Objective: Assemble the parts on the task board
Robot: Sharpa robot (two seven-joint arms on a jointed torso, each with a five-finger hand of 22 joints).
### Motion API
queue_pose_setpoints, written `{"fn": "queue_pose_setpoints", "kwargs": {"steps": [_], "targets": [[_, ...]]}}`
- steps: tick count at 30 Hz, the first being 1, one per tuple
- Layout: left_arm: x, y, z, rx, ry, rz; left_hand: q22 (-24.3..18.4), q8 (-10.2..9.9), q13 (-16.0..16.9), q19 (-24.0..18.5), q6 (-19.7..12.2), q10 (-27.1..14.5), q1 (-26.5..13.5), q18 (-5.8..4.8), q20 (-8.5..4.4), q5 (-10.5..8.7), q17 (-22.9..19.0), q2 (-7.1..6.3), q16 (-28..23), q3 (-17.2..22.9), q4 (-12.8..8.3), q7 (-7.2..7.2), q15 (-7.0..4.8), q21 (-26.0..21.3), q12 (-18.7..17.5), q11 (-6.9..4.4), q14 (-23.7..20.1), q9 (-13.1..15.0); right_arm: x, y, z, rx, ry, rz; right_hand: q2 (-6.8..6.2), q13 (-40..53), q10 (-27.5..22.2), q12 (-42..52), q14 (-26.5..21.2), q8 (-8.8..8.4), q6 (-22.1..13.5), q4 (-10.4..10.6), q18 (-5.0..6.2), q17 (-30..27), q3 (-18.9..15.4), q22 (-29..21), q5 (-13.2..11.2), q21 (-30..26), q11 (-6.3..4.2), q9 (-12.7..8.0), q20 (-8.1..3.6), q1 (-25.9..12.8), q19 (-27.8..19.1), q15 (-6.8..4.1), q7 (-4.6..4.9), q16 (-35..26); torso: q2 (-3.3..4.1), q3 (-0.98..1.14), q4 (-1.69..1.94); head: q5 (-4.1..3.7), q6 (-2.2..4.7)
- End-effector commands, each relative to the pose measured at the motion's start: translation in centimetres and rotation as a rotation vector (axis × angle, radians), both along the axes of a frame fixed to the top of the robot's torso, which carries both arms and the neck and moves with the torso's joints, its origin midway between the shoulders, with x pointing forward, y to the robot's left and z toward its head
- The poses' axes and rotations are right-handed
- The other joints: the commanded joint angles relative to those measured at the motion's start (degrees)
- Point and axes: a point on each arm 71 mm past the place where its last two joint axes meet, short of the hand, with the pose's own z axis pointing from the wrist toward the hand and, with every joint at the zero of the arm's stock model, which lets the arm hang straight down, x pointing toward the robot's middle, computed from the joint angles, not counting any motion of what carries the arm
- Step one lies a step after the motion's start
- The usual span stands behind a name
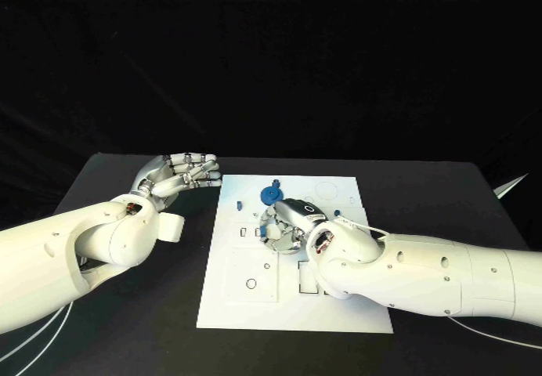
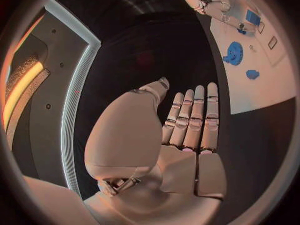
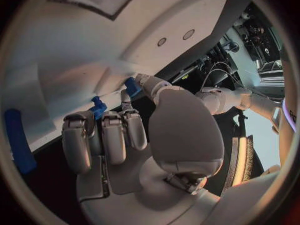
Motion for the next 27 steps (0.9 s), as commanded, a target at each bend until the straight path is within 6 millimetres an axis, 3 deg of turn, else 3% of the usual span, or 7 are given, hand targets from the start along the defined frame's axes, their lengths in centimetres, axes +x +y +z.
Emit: {"fn": "queue_pose_setpoints", "kwargs": {"steps": [1,7,11,18,21,23,27], "targets": [[0.0,-0.2,0.1,-0.005,-0.007,-0.018,-0.1,-0.2,0.0,-0.4,-0.2,0.1,-0.6,0.53,-0.02,-0.21,0.1,-0.04,-0.2,0.1,0.1,1.85,0.07,-0.4,-0.2,0.14,-0.2,-0.1,-0.1,0.1,0.1,0.002,-0.016,0.009,-0.73,9.9,0.5,-0.3,6.0,-0.43,-0.6,0.3,-0.40,15.1,-0.9,15.1,-0.2,0.3,0.54,-0.2,0.50,-0.4,6.1,0.30,0.09,0.4,0.02,0.00,0.01,-0.01,0.10],[0.0,-0.2,0.1,-0.004,-0.005,-0.017,-0.1,-0.2,0.0,-0.5,-0.3,0.1,-0.5,0.54,0.00,-0.21,0.1,-0.04,-0.2,0.1,0.0,1.84,0.07,-0.4,-0.2,0.14,-0.2,-0.1,-0.2,0.0,0.4,0.036,-0.047,0.000,0.10,8.2,-1.3,-2.5,6.0,-2.47,-3.2,2.1,-0.40,15.1,-8.3,15.1,0.1,0.3,1.25,-1.3,1.13,0.8,6.1,0.93,0.85,0.4,0.00,0.01,-0.03,0.01,0.18],[0.1,-0.2,0.0,0.020,0.003,-0.021,-0.1,-0.3,-0.1,-0.5,-0.3,0.0,-0.6,0.56,0.01,-0.22,0.2,-0.15,-0.2,0.0,0.0,1.85,0.06,-0.4,-0.3,0.16,-0.1,-0.1,-0.5,-0.4,0.6,0.043,-0.050,-0.004,2.16,7.3,-2.2,-3.2,6.0,-3.90,-5.0,6.8,-0.40,15.1,-18.3,15.1,0.4,0.3,2.01,-2.8,1.80,6.5,6.1,1.62,1.65,0.4,-0.10,0.06,-0.06,0.04,0.30],[0.2,-0.2,-0.6,0.116,0.048,-0.026,2.0,0.7,0.9,4.3,1.3,4.1,-3.1,0.85,-1.87,-0.14,4.4,-0.31,6.0,-1.5,1.3,1.22,-2.18,4.2,1.7,-1.24,7.5,0.4,-1.1,-1.5,1.9,0.092,-0.047,0.006,1.81,6.8,-2.5,-3.4,6.0,-4.35,-6.0,9.4,-0.40,15.1,-21.5,15.1,0.5,0.3,2.31,-3.5,1.99,8.3,6.1,1.86,2.02,0.4,-0.47,0.06,-0.10,-0.13,1.24],[0.4,-0.2,-0.9,0.161,0.077,-0.032,4.3,1.8,1.6,6.5,2.7,6.1,-3.0,0.65,-3.42,-0.13,8.8,-0.56,12.6,0.0,1.4,0.70,-3.53,8.3,3.0,-2.09,10.3,1.3,-1.2,-2.3,3.0,0.137,-0.060,0.039,2.01,6.9,-2.4,-3.3,6.0,-4.27,-5.9,9.4,-0.40,15.1,-21.6,15.1,0.6,0.3,2.31,-3.5,2.01,8.4,6.1,1.87,2.00,0.4,-0.76,0.20,-0.20,0.15,1.37],[0.6,-0.2,-1.2,0.206,0.115,-0.054,8.5,4.7,3.6,8.5,3.5,8.6,-5.6,0.52,-5.13,0.73,17.1,-0.84,24.9,0.0,3.3,-0.56,-5.08,15.2,6.3,-3.76,12.6,3.3,-1.0,-3.2,4.0,0.186,-0.069,0.061,2.88,6.8,-2.5,-3.3,6.0,-3.61,-5.2,9.2,-0.40,15.1,-21.3,15.1,0.5,0.3,2.18,-3.4,2.00,9.1,6.1,1.80,1.83,0.4,-1.10,0.26,-0.46,0.26,1.28],[0.8,-0.7,-1.1,0.315,0.150,-0.129,13.2,8.7,8.4,8.2,3.3,10.9,-7.8,0.56,-6.29,0.02,24.4,-0.67,36.1,0.1,4.1,-1.81,-6.32,22.3,12.9,-5.01,13.1,6.5,-0.4,-5.1,5.3,0.278,-0.029,0.022,3.72,6.6,-2.9,-3.5,6.0,-2.70,-4.2,9.2,-0.40,15.1,-20.6,15.1,0.4,0.3,1.94,-3.2,1.88,9.7,6.1,1.60,1.53,0.4,-1.59,0.29,-0.70,0.35,1.02]]}}
